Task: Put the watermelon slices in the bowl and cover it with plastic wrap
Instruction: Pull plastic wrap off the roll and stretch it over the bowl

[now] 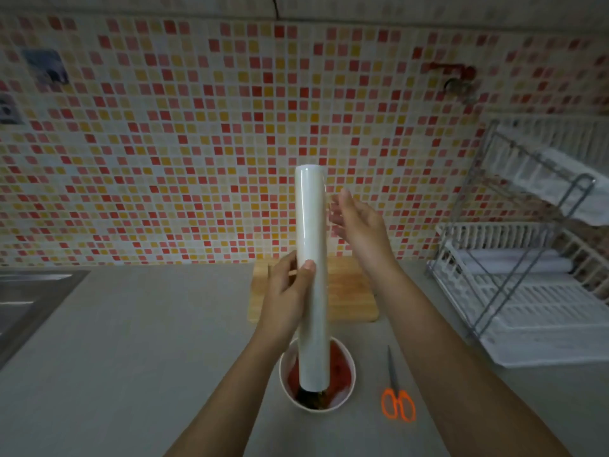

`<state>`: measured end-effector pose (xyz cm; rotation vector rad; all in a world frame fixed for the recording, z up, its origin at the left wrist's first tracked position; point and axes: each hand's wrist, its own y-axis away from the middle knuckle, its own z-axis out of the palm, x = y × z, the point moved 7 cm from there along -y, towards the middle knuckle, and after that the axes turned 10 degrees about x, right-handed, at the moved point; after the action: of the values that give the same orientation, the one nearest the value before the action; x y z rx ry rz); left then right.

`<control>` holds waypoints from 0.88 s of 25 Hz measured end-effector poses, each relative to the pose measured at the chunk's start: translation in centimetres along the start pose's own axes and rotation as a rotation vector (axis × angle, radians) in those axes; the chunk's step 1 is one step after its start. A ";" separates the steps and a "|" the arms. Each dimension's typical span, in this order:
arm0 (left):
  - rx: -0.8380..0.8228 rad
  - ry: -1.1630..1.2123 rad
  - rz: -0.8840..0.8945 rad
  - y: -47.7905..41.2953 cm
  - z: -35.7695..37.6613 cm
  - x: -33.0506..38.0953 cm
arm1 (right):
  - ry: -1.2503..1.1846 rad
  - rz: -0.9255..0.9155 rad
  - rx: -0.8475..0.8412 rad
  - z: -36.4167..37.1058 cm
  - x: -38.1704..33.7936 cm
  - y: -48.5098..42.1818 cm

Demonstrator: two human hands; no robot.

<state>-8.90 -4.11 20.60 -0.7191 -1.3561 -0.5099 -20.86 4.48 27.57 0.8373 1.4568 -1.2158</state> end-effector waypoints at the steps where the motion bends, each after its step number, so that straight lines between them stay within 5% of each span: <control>1: -0.003 -0.009 0.020 0.3 0.2 0.1 | -0.011 -0.001 -0.008 0.2 -0.6 -0.3; 14: -0.014 -0.102 0.057 0.3 -0.5 -0.1 | -0.212 0.102 0.072 0.3 -2.6 -0.6; 22: 0.017 -0.067 0.063 0.4 -0.3 0.8 | -0.154 -0.082 0.097 0.6 -5.0 -0.5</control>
<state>-8.30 -4.04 21.29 -0.7686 -1.3943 -0.4273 -19.92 4.20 32.57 0.7376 1.3272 -1.3904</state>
